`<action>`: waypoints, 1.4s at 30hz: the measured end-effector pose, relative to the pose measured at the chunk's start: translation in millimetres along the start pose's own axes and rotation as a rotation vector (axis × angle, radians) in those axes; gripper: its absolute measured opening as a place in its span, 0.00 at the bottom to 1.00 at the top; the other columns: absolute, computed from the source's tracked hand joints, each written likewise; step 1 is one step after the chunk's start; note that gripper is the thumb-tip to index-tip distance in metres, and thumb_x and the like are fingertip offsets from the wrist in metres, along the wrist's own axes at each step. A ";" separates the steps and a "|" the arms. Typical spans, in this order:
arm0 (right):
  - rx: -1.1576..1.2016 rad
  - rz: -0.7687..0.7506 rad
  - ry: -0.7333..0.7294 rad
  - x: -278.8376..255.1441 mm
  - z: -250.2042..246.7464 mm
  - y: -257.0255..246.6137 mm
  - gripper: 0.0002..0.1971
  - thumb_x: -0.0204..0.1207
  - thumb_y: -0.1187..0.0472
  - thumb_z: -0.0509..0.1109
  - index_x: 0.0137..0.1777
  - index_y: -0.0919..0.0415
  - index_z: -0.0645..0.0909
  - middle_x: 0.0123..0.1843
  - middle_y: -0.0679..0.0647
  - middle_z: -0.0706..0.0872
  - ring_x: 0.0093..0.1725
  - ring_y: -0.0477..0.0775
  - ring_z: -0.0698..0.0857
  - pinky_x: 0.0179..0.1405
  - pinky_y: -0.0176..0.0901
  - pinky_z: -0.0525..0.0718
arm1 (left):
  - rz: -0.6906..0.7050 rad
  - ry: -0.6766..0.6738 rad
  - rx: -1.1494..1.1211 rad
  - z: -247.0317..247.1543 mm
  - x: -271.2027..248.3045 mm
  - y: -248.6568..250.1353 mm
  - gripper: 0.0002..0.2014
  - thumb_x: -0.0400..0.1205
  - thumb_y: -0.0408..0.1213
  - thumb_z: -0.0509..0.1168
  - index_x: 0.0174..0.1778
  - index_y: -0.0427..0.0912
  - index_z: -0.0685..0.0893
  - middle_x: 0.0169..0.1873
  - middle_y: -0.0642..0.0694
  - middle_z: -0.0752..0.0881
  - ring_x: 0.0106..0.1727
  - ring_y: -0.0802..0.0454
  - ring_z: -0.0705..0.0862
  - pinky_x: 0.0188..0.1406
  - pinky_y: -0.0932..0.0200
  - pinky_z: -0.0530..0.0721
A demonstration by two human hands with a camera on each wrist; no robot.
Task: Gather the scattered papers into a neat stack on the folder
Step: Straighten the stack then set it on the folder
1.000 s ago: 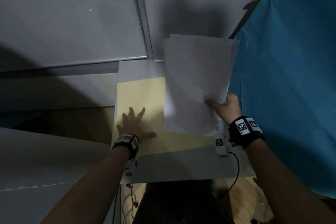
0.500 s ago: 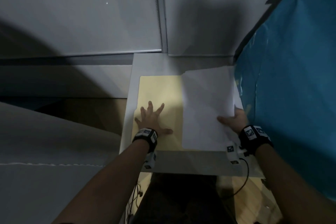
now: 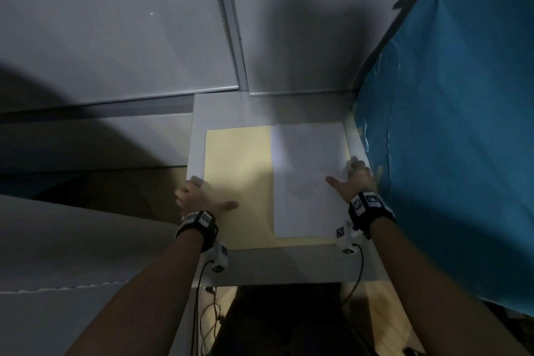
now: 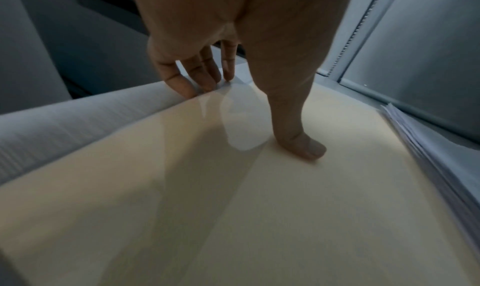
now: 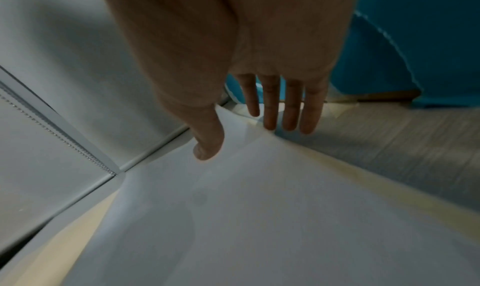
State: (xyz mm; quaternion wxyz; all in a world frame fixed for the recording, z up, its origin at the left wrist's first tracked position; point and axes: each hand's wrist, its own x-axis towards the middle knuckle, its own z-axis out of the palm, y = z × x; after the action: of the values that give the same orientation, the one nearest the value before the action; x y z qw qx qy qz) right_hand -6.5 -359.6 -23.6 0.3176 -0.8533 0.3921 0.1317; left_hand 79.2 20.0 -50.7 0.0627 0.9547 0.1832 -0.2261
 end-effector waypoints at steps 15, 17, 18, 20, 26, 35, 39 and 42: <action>-0.103 0.207 -0.163 92.2 49.9 55.2 0.55 0.32 0.30 0.80 0.66 0.46 0.72 0.62 0.56 0.85 0.57 0.62 0.86 0.53 0.66 0.87 | 0.383 -0.383 -0.953 -117.0 -81.3 23.4 0.46 0.73 0.86 0.57 0.63 0.48 0.91 0.53 0.46 0.94 0.56 0.46 0.92 0.60 0.50 0.87; 0.003 0.211 -0.156 51.5 17.7 27.8 0.50 0.35 0.37 0.87 0.62 0.48 0.76 0.62 0.53 0.86 0.56 0.62 0.88 0.52 0.66 0.89 | 0.482 -0.656 -0.964 -112.4 -84.5 37.4 0.41 0.85 0.79 0.46 0.70 0.53 0.90 0.56 0.47 0.96 0.54 0.49 0.95 0.56 0.52 0.91; 0.069 0.195 -0.131 33.3 5.1 15.1 0.48 0.43 0.37 0.88 0.65 0.51 0.78 0.64 0.53 0.85 0.60 0.62 0.87 0.60 0.63 0.87 | 0.560 -0.709 -0.880 -106.3 -86.4 47.2 0.33 0.91 0.69 0.45 0.75 0.55 0.88 0.63 0.48 0.95 0.60 0.49 0.95 0.60 0.52 0.91; 0.178 0.144 -0.134 11.6 -11.8 0.4 0.35 0.67 0.30 0.75 0.63 0.58 0.81 0.66 0.59 0.82 0.72 0.61 0.81 0.81 0.56 0.68 | 0.680 -0.623 -0.670 -80.0 -85.6 61.6 0.20 0.94 0.53 0.61 0.80 0.53 0.85 0.74 0.53 0.89 0.67 0.51 0.91 0.69 0.51 0.88; 0.609 0.164 -0.206 -12.3 -24.5 3.5 0.44 0.71 0.17 0.52 0.79 0.45 0.71 0.72 0.51 0.77 0.72 0.59 0.78 0.75 0.65 0.73 | 0.462 -0.316 -0.501 16.8 -70.5 73.8 0.49 0.64 0.62 0.89 0.77 0.47 0.76 0.69 0.47 0.79 0.68 0.41 0.84 0.61 0.46 0.90; 0.340 -0.099 -0.280 -56.4 15.5 29.7 0.28 0.80 0.68 0.72 0.79 0.59 0.70 0.68 0.58 0.84 0.62 0.62 0.85 0.61 0.55 0.86 | 0.231 -0.244 -0.836 36.3 -95.4 62.2 0.36 0.66 0.28 0.90 0.65 0.45 0.79 0.52 0.53 0.87 0.61 0.40 0.91 0.50 0.53 0.89; 0.351 -0.195 -0.263 -65.5 35.7 -7.7 0.34 0.82 0.66 0.69 0.83 0.50 0.58 0.64 0.55 0.82 0.59 0.58 0.85 0.61 0.54 0.86 | 0.221 -0.128 -0.882 18.9 -85.1 37.0 0.33 0.73 0.24 0.85 0.73 0.46 0.85 0.54 0.53 0.88 0.58 0.45 0.88 0.52 0.59 0.88; 0.321 -0.288 -0.280 -65.3 51.5 -51.1 0.29 0.83 0.67 0.69 0.81 0.56 0.64 0.61 0.51 0.80 0.56 0.52 0.82 0.56 0.42 0.81 | 0.148 0.001 -0.883 0.9 -59.5 21.0 0.37 0.73 0.26 0.86 0.80 0.40 0.83 0.66 0.43 0.86 0.67 0.41 0.86 0.67 0.48 0.87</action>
State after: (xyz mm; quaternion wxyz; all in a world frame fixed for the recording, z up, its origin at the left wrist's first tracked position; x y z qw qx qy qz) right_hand -9.8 -263.0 -9.6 0.5157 -0.8124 0.2346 0.1379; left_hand 37.4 -18.7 -23.7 0.4804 0.8469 0.1933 -0.1207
